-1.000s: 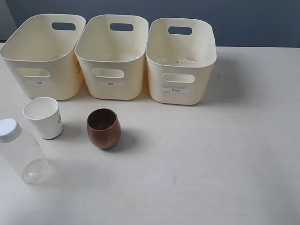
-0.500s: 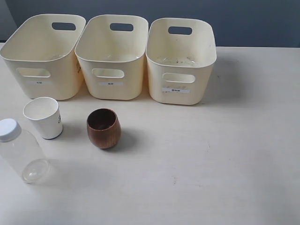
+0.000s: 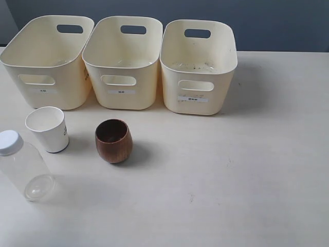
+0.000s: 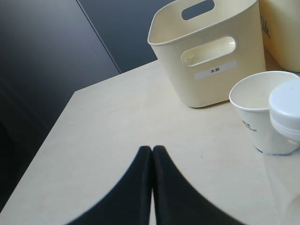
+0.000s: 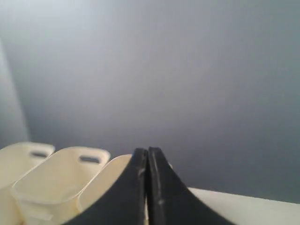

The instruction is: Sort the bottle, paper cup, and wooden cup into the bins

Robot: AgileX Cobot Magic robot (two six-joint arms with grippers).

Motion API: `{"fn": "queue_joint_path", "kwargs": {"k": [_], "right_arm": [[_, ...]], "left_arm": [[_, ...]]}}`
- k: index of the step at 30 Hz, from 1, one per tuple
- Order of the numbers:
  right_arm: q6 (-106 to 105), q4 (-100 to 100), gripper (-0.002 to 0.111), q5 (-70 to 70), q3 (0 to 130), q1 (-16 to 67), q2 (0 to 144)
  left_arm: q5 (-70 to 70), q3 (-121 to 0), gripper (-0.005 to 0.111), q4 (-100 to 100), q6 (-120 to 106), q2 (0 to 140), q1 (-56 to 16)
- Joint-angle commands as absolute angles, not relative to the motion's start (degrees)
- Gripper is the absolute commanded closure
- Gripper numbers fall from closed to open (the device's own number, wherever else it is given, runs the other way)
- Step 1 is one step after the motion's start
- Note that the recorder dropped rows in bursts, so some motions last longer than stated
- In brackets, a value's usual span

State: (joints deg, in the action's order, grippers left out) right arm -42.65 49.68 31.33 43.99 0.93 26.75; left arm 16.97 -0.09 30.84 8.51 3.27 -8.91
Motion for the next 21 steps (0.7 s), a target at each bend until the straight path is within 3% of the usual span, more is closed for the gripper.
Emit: {"fn": "queue_joint_path", "kwargs": {"k": [1, 9, 13, 21], "right_arm": [[-60.59, 62.37, 0.109, 49.48, 52.96, 0.65, 39.12], [-73.49, 65.43, 0.109, 57.47, 56.62, 4.93, 53.81], [-77.93, 63.99, 0.109, 52.92, 56.62, 15.9, 60.38], [-78.64, 49.72, 0.109, 20.27, 58.92, 46.83, 78.86]], "left_arm": [[16.45, 0.0, 0.107, 30.77, 8.61, 3.08, -9.22], [16.45, 0.0, 0.107, 30.77, 8.61, 3.08, -9.22], [16.45, 0.0, 0.107, 30.77, 8.61, 3.08, -9.22], [16.45, 0.0, 0.107, 30.77, 8.61, 3.08, -9.22]]}}
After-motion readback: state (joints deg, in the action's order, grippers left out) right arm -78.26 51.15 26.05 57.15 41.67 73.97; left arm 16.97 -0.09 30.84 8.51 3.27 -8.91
